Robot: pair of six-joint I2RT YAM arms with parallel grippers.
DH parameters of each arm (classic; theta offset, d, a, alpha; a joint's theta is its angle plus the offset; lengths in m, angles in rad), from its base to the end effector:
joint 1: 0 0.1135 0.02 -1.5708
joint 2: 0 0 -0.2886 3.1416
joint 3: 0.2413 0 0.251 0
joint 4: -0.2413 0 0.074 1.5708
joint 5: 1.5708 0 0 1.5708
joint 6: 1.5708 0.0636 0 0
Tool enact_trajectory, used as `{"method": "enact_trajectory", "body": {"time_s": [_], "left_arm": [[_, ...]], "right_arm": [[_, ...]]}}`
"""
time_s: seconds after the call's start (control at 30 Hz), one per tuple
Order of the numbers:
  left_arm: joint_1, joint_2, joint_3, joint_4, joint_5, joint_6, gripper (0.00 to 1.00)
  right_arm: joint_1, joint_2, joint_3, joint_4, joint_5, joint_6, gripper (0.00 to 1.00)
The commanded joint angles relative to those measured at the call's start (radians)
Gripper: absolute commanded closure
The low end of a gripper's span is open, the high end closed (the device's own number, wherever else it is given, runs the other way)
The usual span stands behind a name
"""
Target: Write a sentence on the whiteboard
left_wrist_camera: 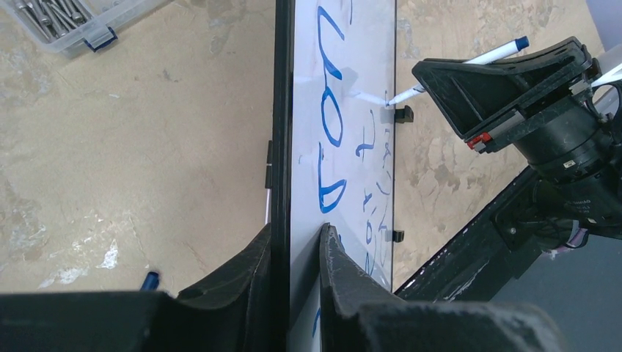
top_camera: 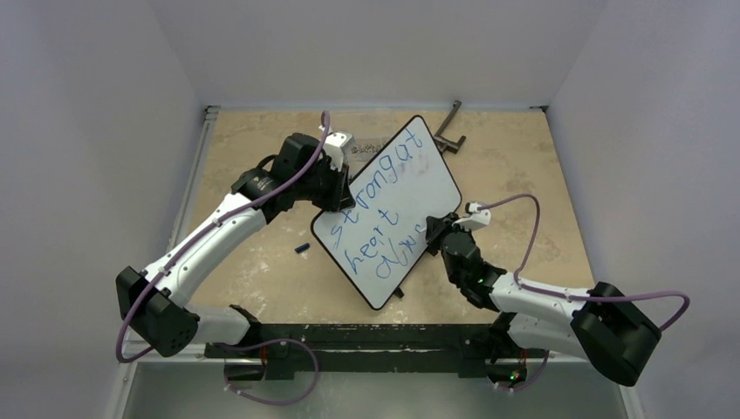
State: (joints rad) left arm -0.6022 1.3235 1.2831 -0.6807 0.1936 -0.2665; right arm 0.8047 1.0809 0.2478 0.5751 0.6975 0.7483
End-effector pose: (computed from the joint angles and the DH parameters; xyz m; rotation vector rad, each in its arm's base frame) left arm 0.2385 -0.1788 0.3533 0.4978 2.3153 -0.6588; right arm 0.1759 0.1239 0.1968 0.4348 1.7397 0.4843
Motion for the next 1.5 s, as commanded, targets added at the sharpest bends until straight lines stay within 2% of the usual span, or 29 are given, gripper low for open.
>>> {"method": "enact_trajectory", "body": {"time_s": [0.0,0.4,0.8,1.47], "left_arm": [[0.018,0.025,-0.013,-0.119,-0.278,0.187,1.00],[0.018,0.028,-0.013,-0.120,-0.273,0.188,1.00],[0.018,0.022,-0.013,-0.120,-0.275,0.188,1.00],[0.018,0.019,-0.014,-0.120,-0.273,0.187,1.00]], "right_arm": [[0.011,0.033,0.076,0.001,-0.021,-0.029,1.00],[0.012,0.047,0.092,0.009,-0.015,-0.044,1.00],[0.010,-0.039,0.021,-0.100,0.041,0.008,1.00],[0.006,-0.098,0.118,-0.116,0.105,-0.114,1.00]]}}
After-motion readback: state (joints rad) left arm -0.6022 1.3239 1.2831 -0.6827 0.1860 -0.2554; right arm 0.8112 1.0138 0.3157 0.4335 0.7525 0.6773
